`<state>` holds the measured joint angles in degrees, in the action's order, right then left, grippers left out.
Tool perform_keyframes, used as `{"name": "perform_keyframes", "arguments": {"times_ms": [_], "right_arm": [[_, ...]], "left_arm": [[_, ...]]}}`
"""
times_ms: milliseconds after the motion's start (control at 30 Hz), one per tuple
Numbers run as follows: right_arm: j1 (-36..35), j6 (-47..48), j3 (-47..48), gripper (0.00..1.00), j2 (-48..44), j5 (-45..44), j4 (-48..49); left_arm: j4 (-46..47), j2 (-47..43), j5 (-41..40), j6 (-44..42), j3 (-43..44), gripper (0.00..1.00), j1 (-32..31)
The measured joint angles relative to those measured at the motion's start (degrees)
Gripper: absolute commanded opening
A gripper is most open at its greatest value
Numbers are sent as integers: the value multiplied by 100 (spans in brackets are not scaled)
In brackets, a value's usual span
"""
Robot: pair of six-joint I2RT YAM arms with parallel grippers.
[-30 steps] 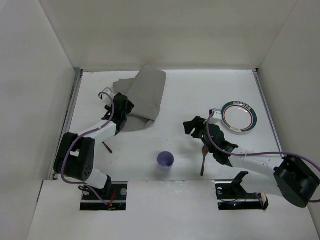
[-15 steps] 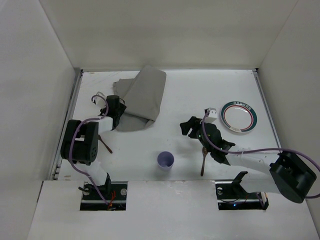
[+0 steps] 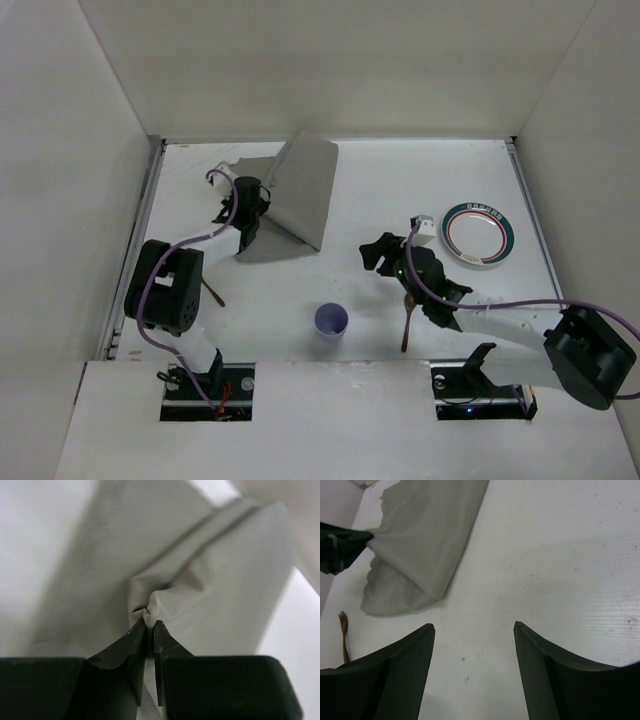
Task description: Set the dinner table for one person
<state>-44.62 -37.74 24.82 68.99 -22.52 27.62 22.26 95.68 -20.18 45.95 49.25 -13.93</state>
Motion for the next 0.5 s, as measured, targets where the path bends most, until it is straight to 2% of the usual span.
{"name": "perform_keyframes", "arguments": {"times_ms": [133, 267, 433, 500], "right_arm": [[-11, -2, 0, 70, -140, -39, 15], [-76, -4, 0, 69, -153, -258, 7], [-450, -20, -103, 68, -584, -761, -2], [-592, -22, -181, 67, -903, -1019, 9]], "left_arm": [[-20, -48, -160, -713, 909, 7, -1012], [81, 232, 107, -1464, 2122, 11, -2057], [278, 885, 883, -2052, 2942, 41, -2933], [275, 1056, 1241, -2127, 2951, 46, -3084]]}}
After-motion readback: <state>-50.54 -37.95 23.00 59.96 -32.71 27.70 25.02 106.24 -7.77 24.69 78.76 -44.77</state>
